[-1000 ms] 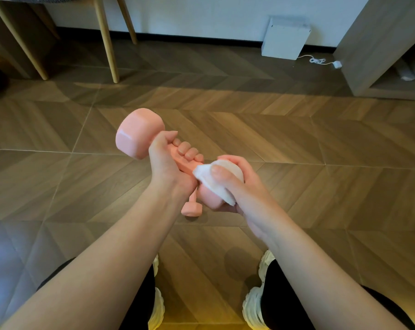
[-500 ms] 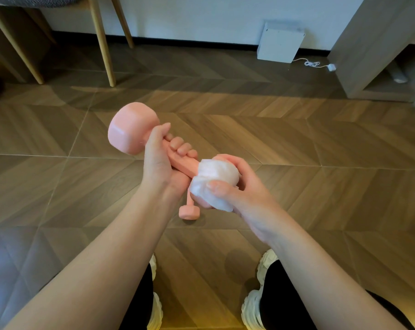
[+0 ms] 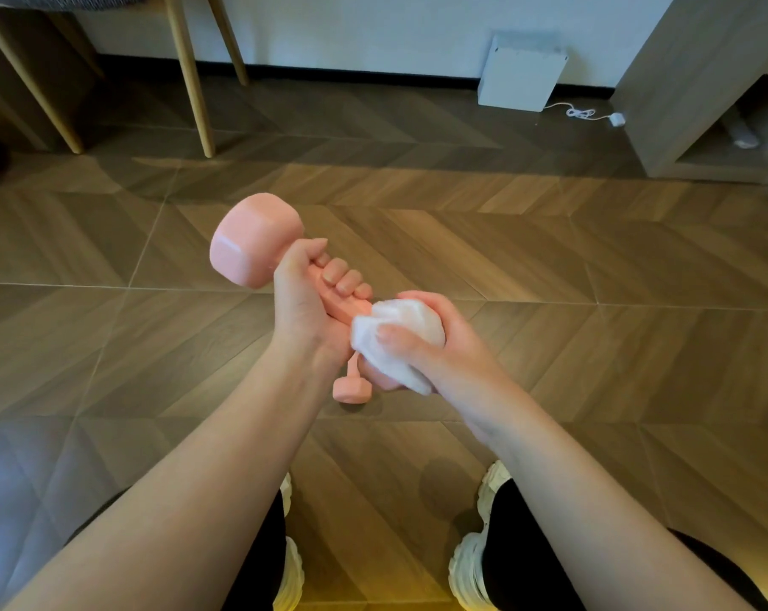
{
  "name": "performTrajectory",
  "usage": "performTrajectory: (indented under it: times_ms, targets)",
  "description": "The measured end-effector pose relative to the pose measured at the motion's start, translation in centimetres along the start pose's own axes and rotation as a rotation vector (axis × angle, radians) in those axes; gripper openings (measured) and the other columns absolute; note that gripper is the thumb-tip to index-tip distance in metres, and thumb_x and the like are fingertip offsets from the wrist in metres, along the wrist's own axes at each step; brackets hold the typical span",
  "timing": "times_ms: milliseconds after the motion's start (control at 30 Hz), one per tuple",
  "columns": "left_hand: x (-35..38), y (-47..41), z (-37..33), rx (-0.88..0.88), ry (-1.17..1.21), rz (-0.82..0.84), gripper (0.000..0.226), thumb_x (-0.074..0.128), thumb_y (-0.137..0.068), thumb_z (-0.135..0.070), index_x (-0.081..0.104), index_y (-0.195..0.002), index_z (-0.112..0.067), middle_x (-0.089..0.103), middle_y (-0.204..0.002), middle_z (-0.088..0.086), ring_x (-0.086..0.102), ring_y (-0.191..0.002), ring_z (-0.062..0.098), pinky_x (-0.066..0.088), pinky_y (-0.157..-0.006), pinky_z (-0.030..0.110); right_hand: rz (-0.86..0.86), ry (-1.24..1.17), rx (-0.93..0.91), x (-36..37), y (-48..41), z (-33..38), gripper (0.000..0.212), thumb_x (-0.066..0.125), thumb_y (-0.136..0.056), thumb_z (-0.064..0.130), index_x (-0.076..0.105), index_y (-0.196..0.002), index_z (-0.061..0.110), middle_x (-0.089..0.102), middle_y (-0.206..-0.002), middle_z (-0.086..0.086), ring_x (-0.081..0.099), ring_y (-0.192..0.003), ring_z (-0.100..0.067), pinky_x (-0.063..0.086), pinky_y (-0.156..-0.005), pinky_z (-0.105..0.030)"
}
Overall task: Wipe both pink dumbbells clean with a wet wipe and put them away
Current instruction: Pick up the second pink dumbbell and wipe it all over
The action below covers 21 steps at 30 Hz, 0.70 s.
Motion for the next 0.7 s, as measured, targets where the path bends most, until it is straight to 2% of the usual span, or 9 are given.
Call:
performTrajectory:
  times_ms: [100,133,200,267,333,433,500,567,700]
  targets:
    - [0.4,0.1,0.3,0.004,-0.008,0.015,0.030,0.044,-0.090,-0.016,0.030,-0.064,-0.021,0.023,-0.049,-0.007,0.023,-0.042,0.011,0.027,-0.048,0.023,-0.078,0.001,-0.013,-0.4,-0.4,-0.3,0.035,0.068,-0.088,0.042,0.060,-0.118,0.026,0.069,-0.110,-0.001,0.067,-0.087,-0.006,0.060,-0.073,-0.032]
    - [0.4,0.0,0.2,0.006,0.005,0.018,0.030,0.045,-0.090,-0.016,0.031,-0.064,-0.021,0.024,-0.049,-0.007,0.024,-0.043,0.011,0.027,-0.048,0.023,-0.059,-0.032,-0.007,-0.6,-0.4,-0.2,0.033,0.061,-0.093,0.042,0.059,-0.122,0.025,0.068,-0.112,-0.004,0.067,-0.092,-0.010,0.060,-0.079,-0.040]
    - [0.4,-0.1,-0.2,0.006,0.042,0.033,0.031,0.047,-0.089,-0.016,0.032,-0.062,-0.021,0.025,-0.049,-0.007,0.024,-0.043,0.010,0.027,-0.048,0.023,0.039,-0.129,0.006,-1.2,-0.3,-0.2,0.044,0.058,-0.094,0.040,0.052,-0.135,0.024,0.065,-0.121,-0.007,0.066,-0.103,-0.017,0.059,-0.086,-0.046]
    - [0.3,-0.1,-0.5,0.012,0.063,0.039,0.032,0.047,-0.089,-0.017,0.033,-0.061,-0.020,0.025,-0.049,-0.008,0.025,-0.043,0.010,0.028,-0.048,0.023,0.149,-0.173,0.017,-1.4,0.0,0.0,0.054,0.066,-0.087,0.035,0.048,-0.137,0.028,0.062,-0.128,-0.003,0.065,-0.109,-0.015,0.057,-0.089,-0.041]
    - [0.2,0.1,-0.6,0.038,0.065,0.005,0.032,0.050,-0.089,-0.019,0.035,-0.061,-0.019,0.029,-0.050,-0.007,0.030,-0.043,0.010,0.033,-0.048,0.023,0.178,-0.118,-0.003,-1.2,0.2,0.2,0.061,0.071,-0.077,0.026,0.048,-0.133,0.033,0.057,-0.134,0.001,0.066,-0.107,-0.008,0.059,-0.079,-0.031]
    - [0.0,0.3,-0.7,0.067,0.049,-0.069,0.028,0.059,-0.087,-0.024,0.045,-0.064,-0.017,0.048,-0.057,-0.003,0.050,-0.051,0.014,0.046,-0.061,0.027,0.099,-0.034,-0.086,-0.4,0.4,0.4,0.069,0.078,-0.077,0.013,0.046,-0.135,0.031,0.053,-0.132,0.000,0.067,-0.094,0.002,0.055,-0.064,-0.020]
    - [-0.1,0.2,-0.8,0.056,0.078,-0.093,0.028,0.062,-0.087,-0.024,0.046,-0.066,-0.017,0.051,-0.058,-0.003,0.053,-0.052,0.014,0.048,-0.063,0.027,0.044,0.074,-0.168,0.1,0.5,0.7,0.074,0.081,-0.078,0.005,0.045,-0.137,0.032,0.050,-0.131,0.000,0.064,-0.091,0.006,0.054,-0.061,-0.016]
    - [-0.2,0.1,-0.8,0.035,0.116,-0.101,0.030,0.060,-0.089,-0.022,0.041,-0.065,-0.018,0.042,-0.052,-0.005,0.045,-0.044,0.011,0.044,-0.053,0.022,-0.017,0.196,-0.264,0.2,0.6,0.9,0.077,0.086,-0.073,0.009,0.047,-0.134,0.036,0.051,-0.129,0.003,0.061,-0.098,0.003,0.054,-0.064,-0.016]
    - [0.2,0.3,-0.6,0.004,0.105,-0.058,0.033,0.056,-0.091,-0.019,0.035,-0.064,-0.019,0.032,-0.049,-0.007,0.034,-0.041,0.009,0.036,-0.047,0.021,-0.141,0.372,-0.360,-0.1,0.2,0.7,0.067,0.083,-0.067,0.045,0.050,-0.125,0.044,0.056,-0.122,0.018,0.058,-0.112,-0.007,0.053,-0.084,-0.023]
Point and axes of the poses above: each hand's wrist, its own y-axis away from the middle knuckle, its own x-axis out of the palm, z = x × y, the point moved 3 cm from there along -y, towards the middle knuckle
